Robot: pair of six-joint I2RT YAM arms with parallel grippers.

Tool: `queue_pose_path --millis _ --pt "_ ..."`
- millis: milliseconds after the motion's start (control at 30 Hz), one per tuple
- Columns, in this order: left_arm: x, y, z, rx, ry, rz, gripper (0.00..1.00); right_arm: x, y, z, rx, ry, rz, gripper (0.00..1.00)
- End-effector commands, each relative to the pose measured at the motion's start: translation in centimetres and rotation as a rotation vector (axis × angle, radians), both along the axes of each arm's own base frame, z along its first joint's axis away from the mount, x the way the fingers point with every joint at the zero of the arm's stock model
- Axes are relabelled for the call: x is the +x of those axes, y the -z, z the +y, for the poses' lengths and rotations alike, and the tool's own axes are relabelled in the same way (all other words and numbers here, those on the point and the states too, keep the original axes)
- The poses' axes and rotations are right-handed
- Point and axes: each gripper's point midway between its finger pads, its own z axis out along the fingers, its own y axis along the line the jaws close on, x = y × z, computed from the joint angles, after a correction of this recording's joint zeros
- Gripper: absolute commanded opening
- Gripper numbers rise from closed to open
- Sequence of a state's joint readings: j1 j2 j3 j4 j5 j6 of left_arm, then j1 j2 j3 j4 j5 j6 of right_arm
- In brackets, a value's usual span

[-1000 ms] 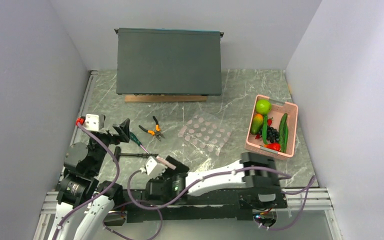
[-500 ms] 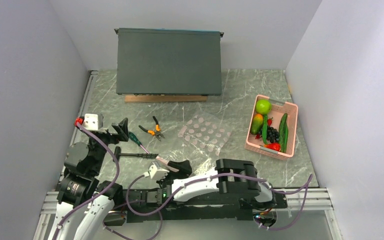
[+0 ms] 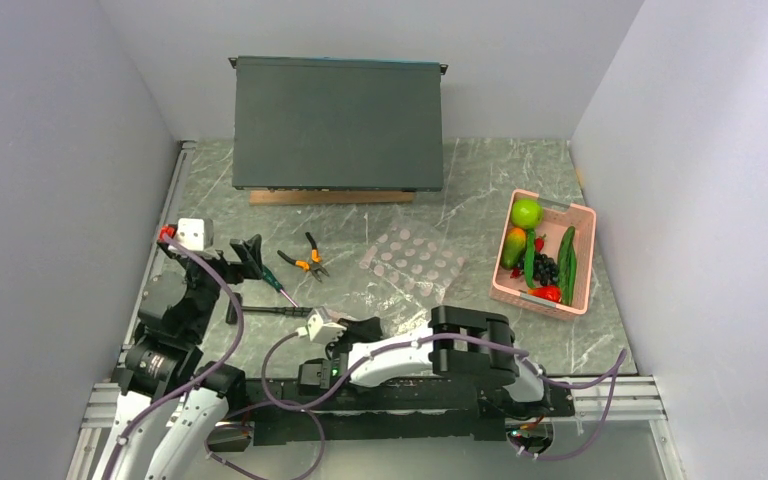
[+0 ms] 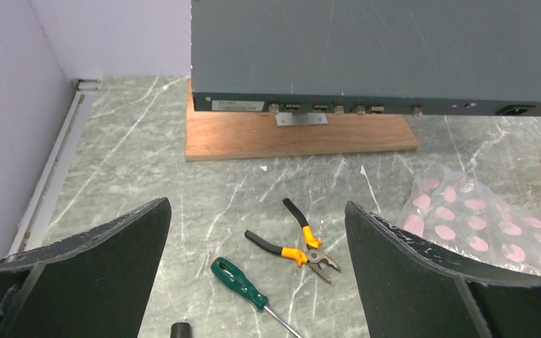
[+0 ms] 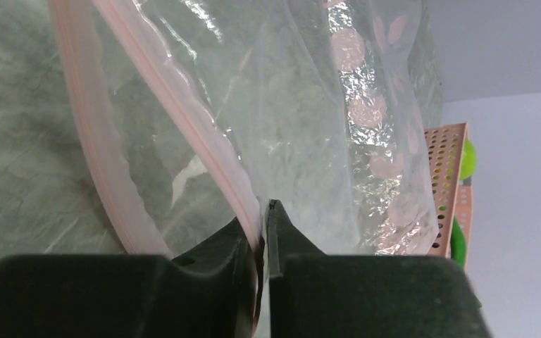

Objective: Place the food in the zip-top bag and seal the zipper
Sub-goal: Pick up the zipper food storage bag at the corner of the board, then open the zipper of the food storage bag.

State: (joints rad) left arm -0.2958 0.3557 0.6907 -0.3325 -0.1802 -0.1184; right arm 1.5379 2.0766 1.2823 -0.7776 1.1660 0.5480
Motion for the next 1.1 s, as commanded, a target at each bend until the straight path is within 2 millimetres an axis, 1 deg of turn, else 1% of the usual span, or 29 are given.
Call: queue_pose_path --millis 0,100,167,200,233,300,400,467,567,700,800,900,1067 --pt "0.3 0.9 -0.7 -0.070 0.013 0.070 0.99 0.9 -2.9 1.1 0.116 0.008 -0.036 0.00" --pt "-0.4 2.6 -1.5 -0.152 0.031 0.170 0.99 0.8 -4.3 2.0 0.210 -0.028 0.028 0.00" --pt "-1.2 4.0 -2.1 -0.225 0.037 0.258 0.99 0.7 -5.2 2.8 0.296 -0.061 0.117 0.00" --pt "-1.8 4.0 -2.5 -0.256 0.052 0.288 0.99 0.6 -5.5 3.3 0.342 -0.074 0.186 0.00" --pt "-2.5 4.6 -2.9 -0.278 0.070 0.339 0.99 0.5 -5.8 3.7 0.390 -0.091 0.263 0.00" --pt "-3.7 4.2 -3.9 -0.331 0.120 0.381 0.99 0.4 -7.3 4.7 0.506 -0.120 0.388 0.00" --pt "-5.6 3.0 -6.0 -0.400 0.249 0.408 0.99 0.2 -10.3 6.3 0.675 -0.183 0.519 0.00" --pt "-6.7 2.0 -7.3 -0.436 0.330 0.422 0.99 -0.3 -13.1 7.4 0.772 -0.232 0.574 0.00" --pt "-8.0 0.4 -8.7 -0.476 0.423 0.461 0.99 -0.3 -17.1 8.1 0.897 -0.260 0.615 0.00" --pt "-9.7 -3.0 -10.5 -0.510 0.565 0.465 0.99 0.1 -21.1 9.0 1.081 -0.322 0.684 0.00" --pt "-10.5 -5.5 -10.5 -0.525 0.587 0.438 0.99 0.7 -23.1 9.6 1.179 -0.340 0.736 0.00" --pt "-11.2 -7.7 -10.1 -0.519 0.580 0.408 0.99 2.0 -25.0 9.9 1.271 -0.303 0.736 0.00" --pt "-10.5 -7.8 -9.1 -0.481 0.487 0.494 0.99 3.9 -28.3 10.6 1.465 -0.152 0.761 0.00"
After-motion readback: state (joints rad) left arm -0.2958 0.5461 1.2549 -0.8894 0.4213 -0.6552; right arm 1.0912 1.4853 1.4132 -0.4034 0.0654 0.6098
